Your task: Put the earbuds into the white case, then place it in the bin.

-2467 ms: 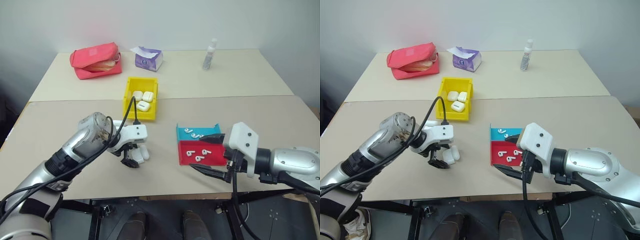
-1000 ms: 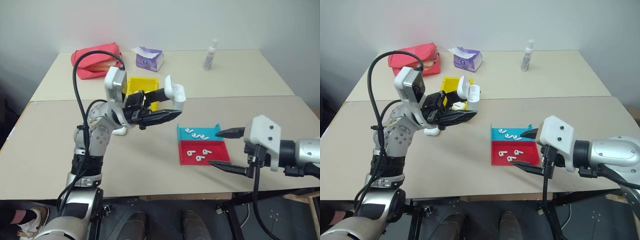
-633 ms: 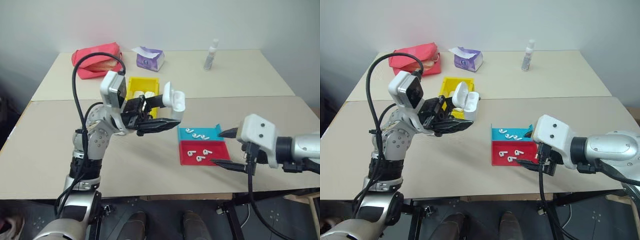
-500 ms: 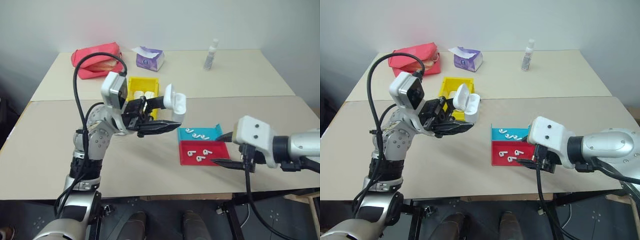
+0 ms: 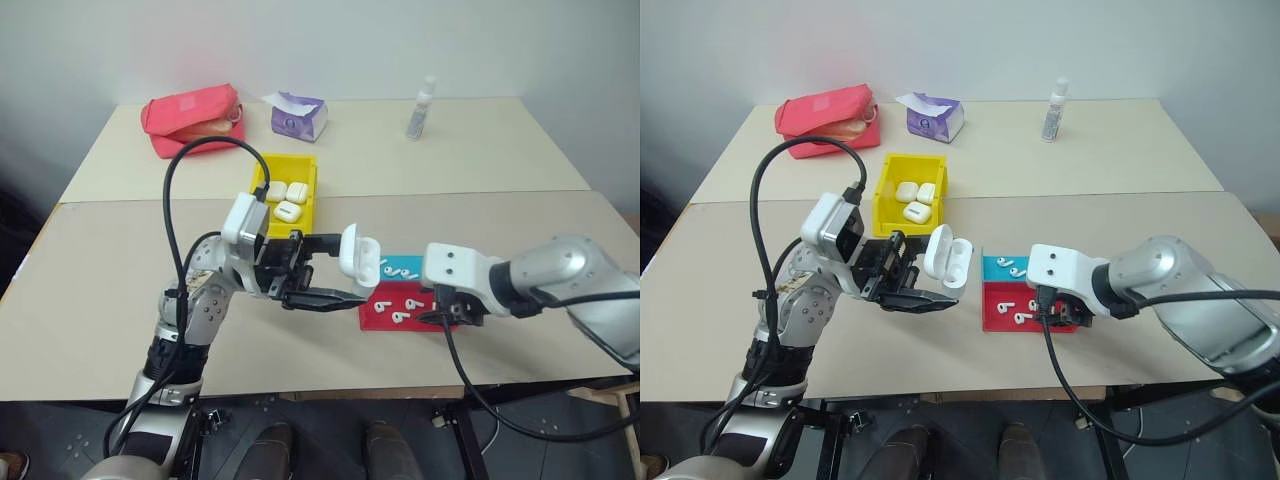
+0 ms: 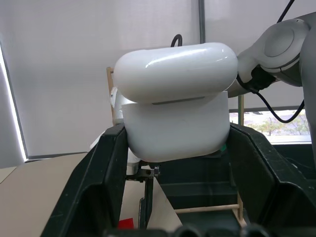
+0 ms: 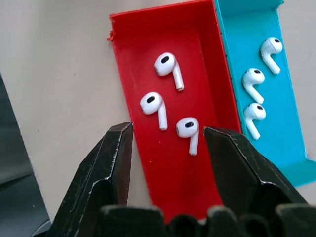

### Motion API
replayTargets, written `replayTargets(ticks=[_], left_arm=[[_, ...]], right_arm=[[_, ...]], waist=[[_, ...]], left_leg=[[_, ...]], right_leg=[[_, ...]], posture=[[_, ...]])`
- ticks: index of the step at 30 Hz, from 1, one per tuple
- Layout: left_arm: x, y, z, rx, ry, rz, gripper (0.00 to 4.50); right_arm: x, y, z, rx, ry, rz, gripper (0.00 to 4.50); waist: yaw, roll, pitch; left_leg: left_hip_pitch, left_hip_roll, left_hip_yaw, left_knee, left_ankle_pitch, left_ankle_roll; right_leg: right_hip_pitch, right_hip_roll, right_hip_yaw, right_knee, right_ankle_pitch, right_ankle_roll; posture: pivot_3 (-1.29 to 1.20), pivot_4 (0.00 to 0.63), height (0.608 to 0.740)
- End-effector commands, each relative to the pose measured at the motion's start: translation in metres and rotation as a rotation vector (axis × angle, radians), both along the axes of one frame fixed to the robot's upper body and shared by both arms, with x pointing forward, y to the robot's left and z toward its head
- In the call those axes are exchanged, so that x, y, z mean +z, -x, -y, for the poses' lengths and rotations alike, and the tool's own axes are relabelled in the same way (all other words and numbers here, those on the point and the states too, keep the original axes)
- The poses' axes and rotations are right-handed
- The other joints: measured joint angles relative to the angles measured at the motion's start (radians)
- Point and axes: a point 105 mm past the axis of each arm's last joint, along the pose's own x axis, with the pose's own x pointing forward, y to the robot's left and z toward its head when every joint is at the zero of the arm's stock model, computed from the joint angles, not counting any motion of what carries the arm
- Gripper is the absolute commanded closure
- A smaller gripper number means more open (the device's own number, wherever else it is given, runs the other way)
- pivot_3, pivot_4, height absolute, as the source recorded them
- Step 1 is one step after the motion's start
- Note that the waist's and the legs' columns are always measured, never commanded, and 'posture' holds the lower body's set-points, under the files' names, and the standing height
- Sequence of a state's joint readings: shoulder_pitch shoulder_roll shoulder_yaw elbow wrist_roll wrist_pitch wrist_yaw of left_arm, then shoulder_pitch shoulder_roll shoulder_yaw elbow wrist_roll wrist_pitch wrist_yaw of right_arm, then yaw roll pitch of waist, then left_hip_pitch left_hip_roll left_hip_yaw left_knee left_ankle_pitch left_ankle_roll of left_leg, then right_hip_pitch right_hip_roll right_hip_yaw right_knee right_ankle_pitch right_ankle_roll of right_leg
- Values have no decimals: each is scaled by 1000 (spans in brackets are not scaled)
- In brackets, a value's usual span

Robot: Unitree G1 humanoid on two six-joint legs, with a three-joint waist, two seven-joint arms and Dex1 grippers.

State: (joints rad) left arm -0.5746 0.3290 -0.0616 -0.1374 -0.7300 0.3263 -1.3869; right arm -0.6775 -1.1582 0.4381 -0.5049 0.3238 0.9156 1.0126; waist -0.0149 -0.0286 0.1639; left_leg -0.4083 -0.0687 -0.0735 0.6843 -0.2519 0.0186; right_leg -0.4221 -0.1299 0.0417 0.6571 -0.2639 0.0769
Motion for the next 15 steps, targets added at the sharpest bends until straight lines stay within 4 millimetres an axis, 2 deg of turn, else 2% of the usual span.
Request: replayTargets(ticks=[1,15], left_arm=[[10,6,-2,32,33,52,1773],[10,10,-4,53,22,44,1773]], right_arm=[[3,-9,0,10,33,19,1780],[-13,-25,0,-25,66,-3,1780]], waist=[[1,0,0],[1,0,0]], left_leg=[[0,0,0,0,0,0],[0,0,0,0,1,-1]], right_leg=[[0,0,0,0,0,0],[0,0,0,0,0,0]], posture=[[0,150,740],[0,150,740]])
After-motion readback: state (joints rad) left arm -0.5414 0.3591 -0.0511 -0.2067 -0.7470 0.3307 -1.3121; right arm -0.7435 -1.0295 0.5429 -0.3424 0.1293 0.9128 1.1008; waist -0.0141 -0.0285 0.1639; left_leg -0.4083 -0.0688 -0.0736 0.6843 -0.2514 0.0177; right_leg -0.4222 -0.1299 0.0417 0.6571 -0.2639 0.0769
